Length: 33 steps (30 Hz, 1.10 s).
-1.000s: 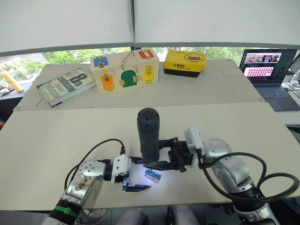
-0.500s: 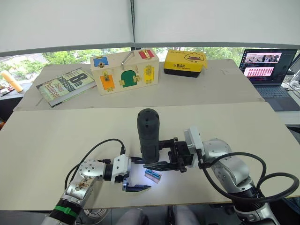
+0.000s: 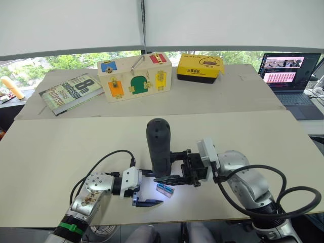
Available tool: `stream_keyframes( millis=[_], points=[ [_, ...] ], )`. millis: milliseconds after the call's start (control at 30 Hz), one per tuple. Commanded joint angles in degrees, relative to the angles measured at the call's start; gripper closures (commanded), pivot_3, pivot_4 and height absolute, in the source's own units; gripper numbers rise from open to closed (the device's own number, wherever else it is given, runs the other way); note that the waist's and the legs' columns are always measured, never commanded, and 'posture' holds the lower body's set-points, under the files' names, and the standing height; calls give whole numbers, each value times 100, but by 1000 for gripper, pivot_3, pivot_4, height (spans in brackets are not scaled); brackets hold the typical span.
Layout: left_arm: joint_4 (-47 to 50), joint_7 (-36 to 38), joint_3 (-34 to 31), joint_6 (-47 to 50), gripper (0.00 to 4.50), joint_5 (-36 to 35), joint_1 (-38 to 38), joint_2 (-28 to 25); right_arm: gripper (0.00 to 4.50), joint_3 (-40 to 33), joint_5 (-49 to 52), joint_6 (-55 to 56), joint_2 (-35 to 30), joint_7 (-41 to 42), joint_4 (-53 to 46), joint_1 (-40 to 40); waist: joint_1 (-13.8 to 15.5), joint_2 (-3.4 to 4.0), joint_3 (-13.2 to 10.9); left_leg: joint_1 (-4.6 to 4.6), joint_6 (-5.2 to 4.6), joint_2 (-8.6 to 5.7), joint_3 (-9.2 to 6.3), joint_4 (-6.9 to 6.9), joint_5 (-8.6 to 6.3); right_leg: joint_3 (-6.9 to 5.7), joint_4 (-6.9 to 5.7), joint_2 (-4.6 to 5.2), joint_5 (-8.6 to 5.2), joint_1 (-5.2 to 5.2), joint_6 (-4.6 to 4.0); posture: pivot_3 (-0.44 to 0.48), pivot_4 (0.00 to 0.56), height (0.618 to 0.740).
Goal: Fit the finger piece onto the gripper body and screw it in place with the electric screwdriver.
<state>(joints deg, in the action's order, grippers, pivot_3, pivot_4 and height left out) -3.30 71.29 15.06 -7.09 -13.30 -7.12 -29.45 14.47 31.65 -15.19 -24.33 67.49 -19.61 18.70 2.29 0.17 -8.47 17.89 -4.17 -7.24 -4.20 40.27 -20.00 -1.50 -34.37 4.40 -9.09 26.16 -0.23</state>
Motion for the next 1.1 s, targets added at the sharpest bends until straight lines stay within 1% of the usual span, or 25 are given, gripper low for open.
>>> stream_keyframes(
  millis=[33, 1100],
  points=[
    [-293, -65, 346, 226, 13, 266, 143, 63, 2598, -61, 97, 39, -7, 5, -206, 46, 0, 0, 0, 0, 0, 0, 0, 0, 0, 0, 0, 0, 0, 0, 0, 0, 150, 740],
    [-409, -64, 331, 198, 13, 278, 84, 97, 2598, -52, 100, 71, -26, -6, -65, 74, 5, 0, 0, 1, 1, 0, -1, 0, 0, 0, 8, 0, 2, -3, 4, 0, 150, 740]
  ],
)
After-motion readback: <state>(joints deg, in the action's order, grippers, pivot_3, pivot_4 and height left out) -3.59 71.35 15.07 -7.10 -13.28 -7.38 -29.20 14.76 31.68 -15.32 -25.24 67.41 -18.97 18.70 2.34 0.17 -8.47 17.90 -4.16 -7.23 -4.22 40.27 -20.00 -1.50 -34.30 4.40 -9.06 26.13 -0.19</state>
